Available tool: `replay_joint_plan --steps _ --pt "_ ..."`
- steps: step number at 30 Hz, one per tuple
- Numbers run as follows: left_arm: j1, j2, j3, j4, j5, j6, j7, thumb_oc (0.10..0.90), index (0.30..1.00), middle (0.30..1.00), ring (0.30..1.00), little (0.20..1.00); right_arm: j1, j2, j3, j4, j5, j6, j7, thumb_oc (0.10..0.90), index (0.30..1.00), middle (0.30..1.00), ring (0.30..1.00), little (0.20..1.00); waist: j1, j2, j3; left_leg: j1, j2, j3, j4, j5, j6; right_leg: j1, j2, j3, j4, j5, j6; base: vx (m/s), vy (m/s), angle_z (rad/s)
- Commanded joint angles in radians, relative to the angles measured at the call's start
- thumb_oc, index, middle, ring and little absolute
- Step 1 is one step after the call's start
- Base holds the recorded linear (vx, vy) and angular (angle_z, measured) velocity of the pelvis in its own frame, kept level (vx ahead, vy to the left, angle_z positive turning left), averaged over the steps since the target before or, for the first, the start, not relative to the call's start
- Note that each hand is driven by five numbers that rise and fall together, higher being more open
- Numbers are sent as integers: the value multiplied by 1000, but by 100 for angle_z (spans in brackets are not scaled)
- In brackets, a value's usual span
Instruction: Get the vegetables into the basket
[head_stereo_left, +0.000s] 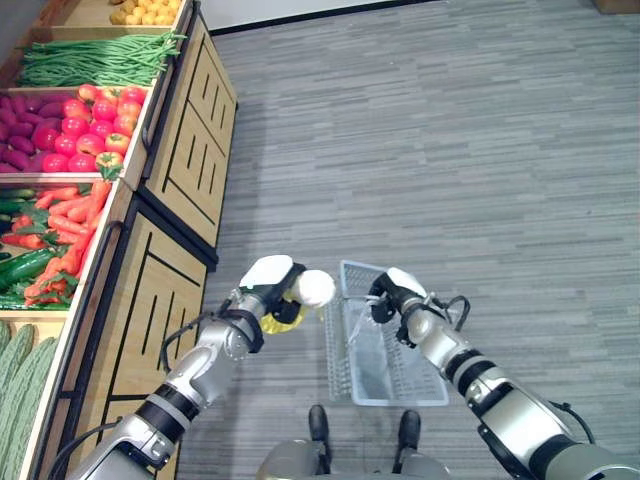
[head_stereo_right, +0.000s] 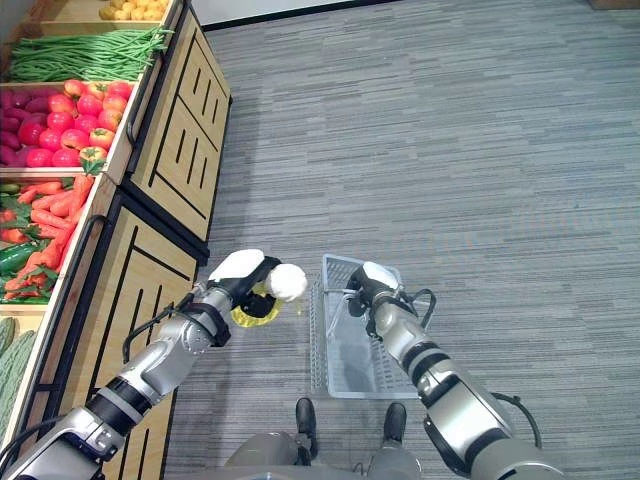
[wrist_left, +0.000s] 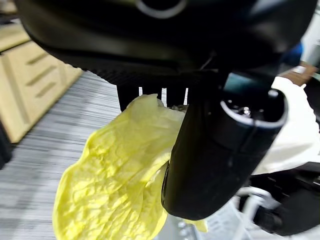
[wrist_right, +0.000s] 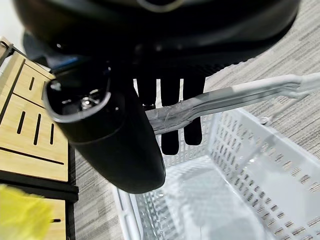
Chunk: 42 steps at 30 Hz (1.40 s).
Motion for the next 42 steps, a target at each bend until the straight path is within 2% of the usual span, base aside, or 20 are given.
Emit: replay_joint_plan --steps 1,8,13,17,25,32,42 --pt "-140 23 -17 -48 30 -58 31 400 300 300 300 300 -246 95 24 41 -37 -84 -42 400 300 300 300 300 -3 -45 -22 -28 54 -27 -24 40 -91 37 -104 -1 7 19 90 0 0 0" --pt "-150 -1 -88 -41 -16 -85 19 400 300 300 300 300 -343 149 14 229 -17 -92 -66 400 300 300 300 300 17 -29 -28 -36 38 -43 -24 38 -87 42 -116 -19 7 23 95 -2 10 3" --pt "-119 14 -118 -2 -26 -88 6 400 300 300 300 300 -430 112 -4 293 -13 -94 -89 400 300 300 300 300 45 -24 -27 -52 24 -61 -23 38 -82 39 -131 -36 9 31 102 -6 33 15" --pt "-120 22 -130 31 -14 -87 11 400 300 300 300 300 -499 68 -3 303 -12 -92 -102 400 300 300 300 300 59 -30 -19 -66 17 -72 -22 41 -78 29 -132 -41 10 37 103 -12 15 15" --pt "-143 20 -159 30 -6 -94 2 400 300 300 300 300 -581 58 19 314 -16 -91 -107 400 300 300 300 300 66 -46 -18 -67 15 -74 -23 38 -75 29 -133 -39 10 38 104 1 5 2" --pt "-243 -27 -244 2 -11 -116 -7 400 300 300 300 300 -631 141 76 369 -71 -89 -96 400 300 300 300 300 64 -40 -33 -60 14 -75 -23 33 -75 32 -136 -39 8 33 102 0 0 0" --pt "-396 -81 -313 -69 -51 -153 -12 400 300 300 300 300 -652 241 111 362 -69 -102 -103 400 300 300 300 300 62 -30 -49 -66 9 -88 -25 33 -78 37 -141 -51 7 32 103 0 0 0"
